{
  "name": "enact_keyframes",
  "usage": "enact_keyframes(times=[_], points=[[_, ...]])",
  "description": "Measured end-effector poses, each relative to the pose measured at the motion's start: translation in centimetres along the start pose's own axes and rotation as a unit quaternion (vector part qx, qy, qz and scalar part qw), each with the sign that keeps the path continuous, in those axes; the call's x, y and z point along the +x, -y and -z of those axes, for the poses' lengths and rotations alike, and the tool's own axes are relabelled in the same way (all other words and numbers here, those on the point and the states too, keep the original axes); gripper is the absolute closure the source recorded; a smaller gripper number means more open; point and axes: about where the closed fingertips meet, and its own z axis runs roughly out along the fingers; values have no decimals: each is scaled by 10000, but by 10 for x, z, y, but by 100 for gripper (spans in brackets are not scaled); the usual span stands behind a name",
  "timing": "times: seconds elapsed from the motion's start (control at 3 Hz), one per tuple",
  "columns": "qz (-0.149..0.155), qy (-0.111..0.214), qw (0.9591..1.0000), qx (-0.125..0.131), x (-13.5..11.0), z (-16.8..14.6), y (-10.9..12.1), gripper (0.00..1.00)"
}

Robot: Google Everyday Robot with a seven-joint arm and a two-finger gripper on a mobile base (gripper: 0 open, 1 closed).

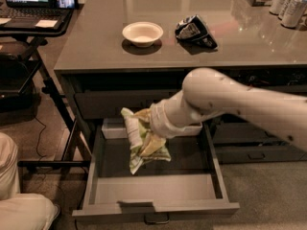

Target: Pick green jalapeno chip bag from middle drawer and place on counter

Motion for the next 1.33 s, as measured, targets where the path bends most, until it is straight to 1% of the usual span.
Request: enact_keyframes(times=[0.33, 0.67, 1.0, 1.33], points=[[30, -287, 9990, 332, -43, 68, 24, 100], [30, -287, 9990, 332, -43, 68, 25, 100], [260, -147, 9988, 382, -66, 83, 45, 100], [589, 232, 9974, 355, -113, 89, 85, 100]])
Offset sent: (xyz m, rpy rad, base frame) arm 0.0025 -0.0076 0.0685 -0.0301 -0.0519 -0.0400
